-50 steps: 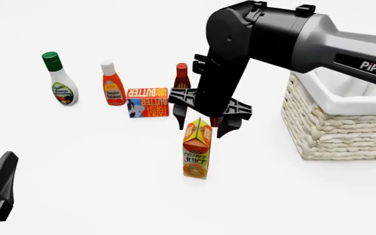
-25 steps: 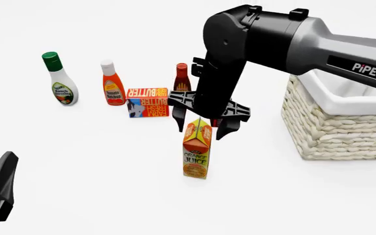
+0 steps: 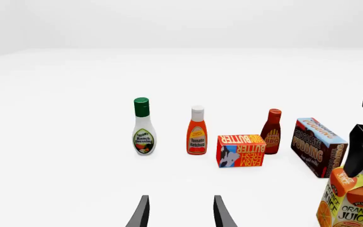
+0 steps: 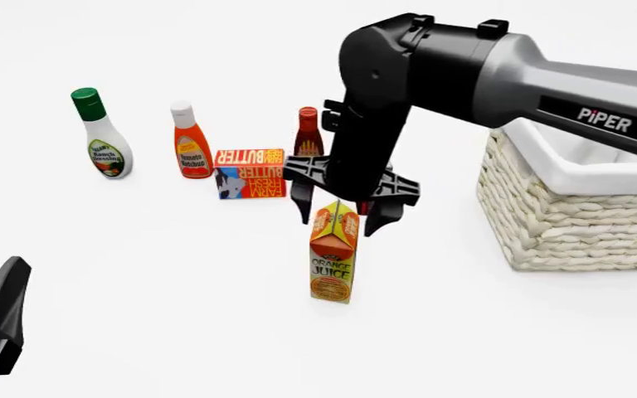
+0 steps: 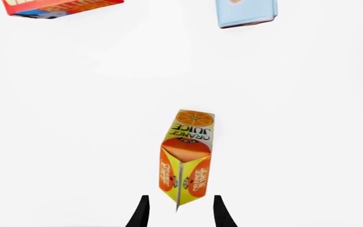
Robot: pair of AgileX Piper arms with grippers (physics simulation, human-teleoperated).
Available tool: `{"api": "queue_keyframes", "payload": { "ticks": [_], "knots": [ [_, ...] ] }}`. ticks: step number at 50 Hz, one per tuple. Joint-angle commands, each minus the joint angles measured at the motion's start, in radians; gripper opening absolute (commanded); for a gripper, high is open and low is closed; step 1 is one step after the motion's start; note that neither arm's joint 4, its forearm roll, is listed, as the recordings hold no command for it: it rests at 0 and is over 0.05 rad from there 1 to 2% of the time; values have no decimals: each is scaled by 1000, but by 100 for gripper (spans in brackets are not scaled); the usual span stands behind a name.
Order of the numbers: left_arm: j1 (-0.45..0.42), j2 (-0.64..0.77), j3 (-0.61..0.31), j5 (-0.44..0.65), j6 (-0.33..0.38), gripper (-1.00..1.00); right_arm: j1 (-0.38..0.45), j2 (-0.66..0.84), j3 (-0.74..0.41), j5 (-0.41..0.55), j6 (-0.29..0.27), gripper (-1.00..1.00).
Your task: Pick the orange juice and place it in the basket.
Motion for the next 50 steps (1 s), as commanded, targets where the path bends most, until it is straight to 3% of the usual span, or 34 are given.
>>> {"api": "queue_keyframes", "payload": {
  "ticks": [1, 50],
  "knots": [
    [0, 0, 0, 0, 0, 100, 10, 10, -11, 0, 7, 100],
    [0, 0, 0, 0, 0, 100, -25, 68, -31, 0, -32, 100]
  ]
}}
